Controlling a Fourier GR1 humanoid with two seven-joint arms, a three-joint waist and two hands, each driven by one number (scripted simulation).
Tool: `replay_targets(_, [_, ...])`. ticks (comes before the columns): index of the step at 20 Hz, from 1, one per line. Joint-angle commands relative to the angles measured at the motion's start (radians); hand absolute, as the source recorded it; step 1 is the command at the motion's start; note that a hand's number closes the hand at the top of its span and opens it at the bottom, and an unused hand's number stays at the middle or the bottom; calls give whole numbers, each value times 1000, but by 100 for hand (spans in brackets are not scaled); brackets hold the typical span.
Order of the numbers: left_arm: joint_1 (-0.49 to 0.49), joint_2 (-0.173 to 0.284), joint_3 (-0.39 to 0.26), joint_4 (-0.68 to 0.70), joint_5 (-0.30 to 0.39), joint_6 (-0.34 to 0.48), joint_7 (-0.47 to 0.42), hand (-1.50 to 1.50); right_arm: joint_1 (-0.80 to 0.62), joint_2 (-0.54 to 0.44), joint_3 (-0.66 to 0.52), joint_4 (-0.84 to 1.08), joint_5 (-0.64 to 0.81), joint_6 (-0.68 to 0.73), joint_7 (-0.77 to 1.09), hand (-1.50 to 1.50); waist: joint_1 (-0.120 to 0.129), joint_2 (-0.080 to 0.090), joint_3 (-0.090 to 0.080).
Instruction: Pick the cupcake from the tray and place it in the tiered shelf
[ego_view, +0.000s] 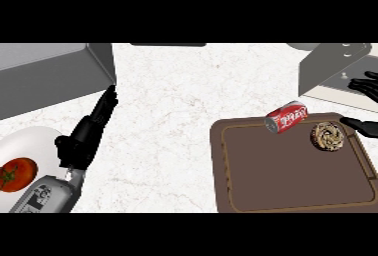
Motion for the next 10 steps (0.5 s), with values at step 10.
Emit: replay_targets(10, [-10,-75,-9,105,-43,-8,-36,0,-236,-239,127,248,246,401,-158,-150,7,-16,-5])
